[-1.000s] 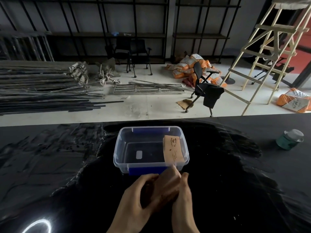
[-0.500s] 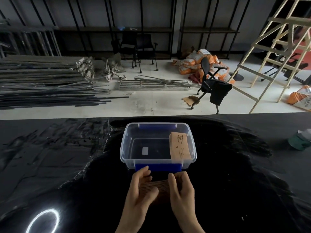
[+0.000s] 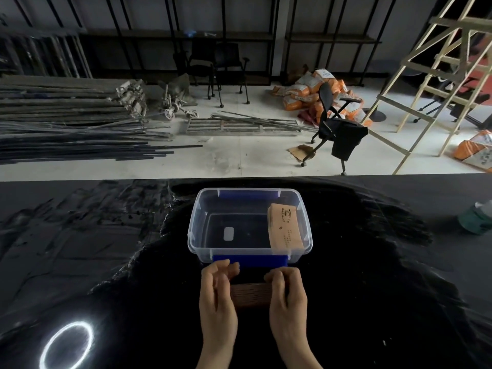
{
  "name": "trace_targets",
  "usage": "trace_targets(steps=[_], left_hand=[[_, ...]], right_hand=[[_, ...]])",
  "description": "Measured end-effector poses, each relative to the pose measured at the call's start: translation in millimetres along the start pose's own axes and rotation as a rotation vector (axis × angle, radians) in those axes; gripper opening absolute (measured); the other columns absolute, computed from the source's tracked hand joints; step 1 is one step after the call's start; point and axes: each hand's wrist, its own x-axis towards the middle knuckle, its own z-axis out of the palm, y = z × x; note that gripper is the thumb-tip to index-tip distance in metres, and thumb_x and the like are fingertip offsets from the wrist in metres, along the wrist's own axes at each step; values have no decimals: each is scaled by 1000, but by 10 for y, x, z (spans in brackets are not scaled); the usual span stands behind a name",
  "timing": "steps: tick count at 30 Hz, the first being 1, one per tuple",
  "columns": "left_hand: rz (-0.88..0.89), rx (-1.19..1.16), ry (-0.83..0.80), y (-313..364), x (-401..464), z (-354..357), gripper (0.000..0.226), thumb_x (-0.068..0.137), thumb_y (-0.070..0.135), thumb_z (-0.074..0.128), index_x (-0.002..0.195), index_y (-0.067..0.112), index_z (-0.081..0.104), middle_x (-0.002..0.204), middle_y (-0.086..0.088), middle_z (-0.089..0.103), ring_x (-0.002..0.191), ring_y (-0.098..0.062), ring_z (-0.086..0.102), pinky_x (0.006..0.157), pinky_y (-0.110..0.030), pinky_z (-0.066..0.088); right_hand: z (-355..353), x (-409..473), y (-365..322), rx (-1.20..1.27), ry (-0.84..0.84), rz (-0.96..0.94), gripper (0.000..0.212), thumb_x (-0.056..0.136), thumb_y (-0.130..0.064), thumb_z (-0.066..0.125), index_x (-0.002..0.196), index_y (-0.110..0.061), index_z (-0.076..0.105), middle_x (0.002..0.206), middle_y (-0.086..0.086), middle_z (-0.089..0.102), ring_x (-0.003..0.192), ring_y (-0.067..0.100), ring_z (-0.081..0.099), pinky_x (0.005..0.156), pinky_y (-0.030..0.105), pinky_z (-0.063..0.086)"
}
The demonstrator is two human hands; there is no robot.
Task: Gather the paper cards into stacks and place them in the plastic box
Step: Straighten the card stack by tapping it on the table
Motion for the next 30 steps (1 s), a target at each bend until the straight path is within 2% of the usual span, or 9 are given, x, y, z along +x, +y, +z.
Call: trace_targets(steps=[3,5,7,12,17,20,24,28,30], left_hand=[[-88,-87,87,121,-54,135,25,106,18,39,99,19,63,86,-11,74,89,-31,70,81,-50,56],[-50,-39,129,169,-78,176,25,106,25,40,97,20,64,80,-9,72,81,-24,70,78,-50,58],[2,33,141,179,-70,177,23,106,21,40,101,20,63,77,-4,71,74,-12,69,75,-45,60],[-2,108,198,122,-20,207,22,104,8,39,103,16,59,75,-5,70,74,-6,67,74,-42,58],[-22,58,209,123,3,229,22,104,6,38,96,15,57,71,-11,71,69,-8,67,71,-34,54],[-50,68,210,105,14,234,24,101,3,38,89,16,55,70,-13,69,63,-12,66,69,-37,54],[-99,52,189,118,37,219,30,98,0,37,85,21,53,76,-18,69,70,-29,68,70,-43,56],[-108,62,212,227,-6,192,32,96,1,37,82,25,54,79,-14,71,75,-29,70,74,-44,56],[-56,61,197,314,-18,173,31,98,4,38,84,24,57,77,-12,72,73,-24,71,73,-39,56]], right_hand=[[37,10,-45,73,22,64,24,104,-26,52,84,-18,63,76,0,71,70,13,69,60,23,58],[38,16,-86,91,44,69,34,106,-31,48,79,-18,64,80,-7,73,66,14,68,56,25,58],[47,24,-92,50,80,24,35,105,-31,47,76,-18,62,77,-9,72,63,11,67,53,21,54],[129,12,1,-19,146,50,37,101,-38,44,73,-20,61,71,-4,69,60,13,65,51,24,53],[159,59,14,2,192,54,41,107,-27,47,68,-20,59,74,-6,69,57,17,62,50,34,52],[155,50,20,-4,179,46,42,106,-30,45,67,-19,58,73,-5,68,53,13,60,47,27,49],[160,45,-36,46,199,93,46,107,-29,44,65,-14,57,69,-2,68,49,8,56,45,20,46],[139,9,-173,84,224,114,52,108,-32,42,63,-12,60,68,-1,71,54,17,63,52,29,53],[87,21,-337,102,276,55,57,107,-35,41,58,-12,59,63,-1,70,48,13,61,49,24,50]])
